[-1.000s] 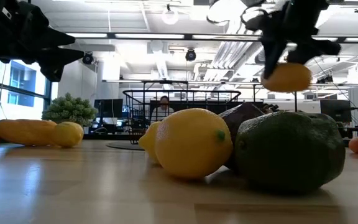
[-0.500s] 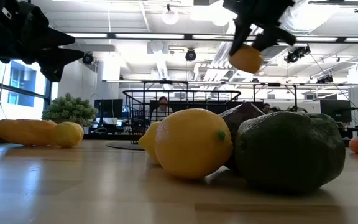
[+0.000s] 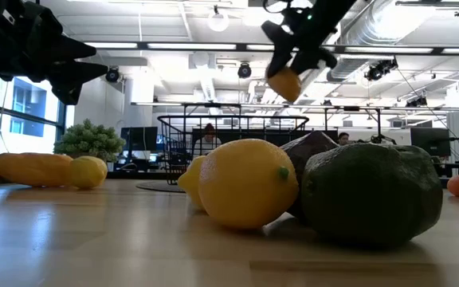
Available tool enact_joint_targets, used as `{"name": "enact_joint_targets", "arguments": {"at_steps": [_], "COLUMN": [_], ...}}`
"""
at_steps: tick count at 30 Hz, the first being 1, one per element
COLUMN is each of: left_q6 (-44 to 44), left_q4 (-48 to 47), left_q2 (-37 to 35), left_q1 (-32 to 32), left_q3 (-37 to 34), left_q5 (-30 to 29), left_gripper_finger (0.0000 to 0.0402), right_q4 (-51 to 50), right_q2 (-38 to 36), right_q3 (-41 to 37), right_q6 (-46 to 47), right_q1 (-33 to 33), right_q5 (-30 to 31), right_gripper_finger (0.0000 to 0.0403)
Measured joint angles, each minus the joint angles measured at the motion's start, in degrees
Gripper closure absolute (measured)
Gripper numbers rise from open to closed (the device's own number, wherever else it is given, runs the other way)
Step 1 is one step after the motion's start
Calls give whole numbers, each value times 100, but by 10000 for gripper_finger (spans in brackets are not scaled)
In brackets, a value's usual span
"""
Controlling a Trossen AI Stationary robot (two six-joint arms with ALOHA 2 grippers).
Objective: Build produce basket
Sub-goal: Put the yellow mango into the wire basket
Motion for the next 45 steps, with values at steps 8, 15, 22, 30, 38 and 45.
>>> {"name": "enact_joint_targets", "arguments": {"at_steps": [8, 15, 22, 30, 38, 45], "left_q6": [0, 0, 0, 0, 0, 0], "left_q4": [2, 2, 2, 2, 2, 2], "left_q2": [0, 0, 0, 0, -1, 0], "left_q1": [0, 2, 2, 0, 1, 0], "left_q3": [0, 0, 0, 0, 0, 0], "left_q5": [0, 0, 0, 0, -2, -2], "left_gripper_finger": [213, 213, 213, 213, 213, 213], "right_q4": [384, 594, 1049, 1186, 1147, 1134], "right_q2": [580, 1145, 1571, 1762, 1765, 1765], "right_q3": [-9, -11, -15, -15, -16, -16], "right_q6": [-393, -562, -822, -879, -687, -489], "right_q1": [-595, -1029, -1303, -1493, -1556, -1634], "right_q5": [-839, -1780, -2388, -2565, -2569, -2583], "right_gripper_finger": [210, 210, 210, 210, 163, 84]}}
